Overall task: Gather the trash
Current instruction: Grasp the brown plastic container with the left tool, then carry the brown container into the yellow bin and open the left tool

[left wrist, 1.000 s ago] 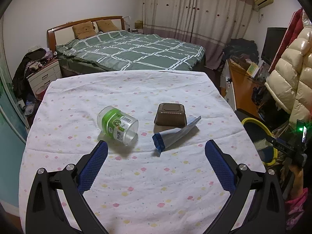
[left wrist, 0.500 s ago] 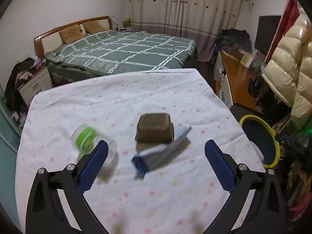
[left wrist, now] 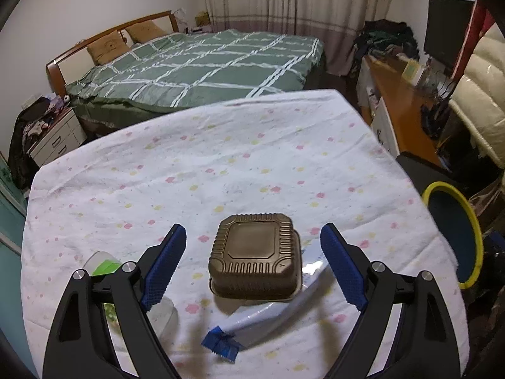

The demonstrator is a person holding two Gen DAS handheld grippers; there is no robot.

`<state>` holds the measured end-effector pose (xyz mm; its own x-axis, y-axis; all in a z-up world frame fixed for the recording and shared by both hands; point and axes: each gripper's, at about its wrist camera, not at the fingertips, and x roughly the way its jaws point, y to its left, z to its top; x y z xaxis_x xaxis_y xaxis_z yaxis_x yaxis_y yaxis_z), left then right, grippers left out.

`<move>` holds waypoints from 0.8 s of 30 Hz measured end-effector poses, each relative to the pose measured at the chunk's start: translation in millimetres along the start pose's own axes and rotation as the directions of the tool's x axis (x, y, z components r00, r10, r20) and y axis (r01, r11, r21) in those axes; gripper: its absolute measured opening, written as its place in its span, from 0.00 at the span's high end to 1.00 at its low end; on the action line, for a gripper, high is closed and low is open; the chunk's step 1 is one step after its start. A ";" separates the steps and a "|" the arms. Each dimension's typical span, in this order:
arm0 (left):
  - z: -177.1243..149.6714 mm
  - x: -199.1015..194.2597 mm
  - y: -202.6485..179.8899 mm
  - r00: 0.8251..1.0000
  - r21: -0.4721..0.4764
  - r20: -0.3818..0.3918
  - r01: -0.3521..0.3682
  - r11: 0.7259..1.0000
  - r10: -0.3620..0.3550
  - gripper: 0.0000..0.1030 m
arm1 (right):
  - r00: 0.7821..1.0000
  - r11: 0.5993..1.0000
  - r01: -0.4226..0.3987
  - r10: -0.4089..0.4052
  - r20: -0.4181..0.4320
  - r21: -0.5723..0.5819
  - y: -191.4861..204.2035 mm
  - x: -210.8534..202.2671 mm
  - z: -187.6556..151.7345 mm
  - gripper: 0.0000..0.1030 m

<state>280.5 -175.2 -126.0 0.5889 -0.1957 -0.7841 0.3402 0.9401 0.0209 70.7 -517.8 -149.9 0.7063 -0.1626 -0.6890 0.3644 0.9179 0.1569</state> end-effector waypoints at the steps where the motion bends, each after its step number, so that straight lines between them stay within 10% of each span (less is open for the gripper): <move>1: -0.3 3.6 -0.3 1.000 0.003 -0.007 -0.001 1.000 0.001 0.17 | 1.000 1.000 -0.003 0.003 -0.002 -0.001 0.8 0.7 0.0 0.27; 15: -6.2 23.8 -1.9 0.999 0.027 -0.043 0.005 1.000 -0.003 0.41 | 1.000 0.999 -0.030 0.030 -0.010 -0.012 12.4 1.8 -4.0 0.27; 24: 7.0 -47.2 -30.0 0.994 0.087 0.095 0.048 0.995 -0.056 0.41 | 0.998 1.000 -0.007 0.007 0.065 -0.003 7.8 -27.9 -1.4 0.27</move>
<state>247.6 -196.1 -85.3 0.6360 -0.2738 -0.7215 0.4306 0.9018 0.0373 53.0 -505.6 -130.4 0.7470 -0.1791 -0.6403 0.3575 0.9202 0.1597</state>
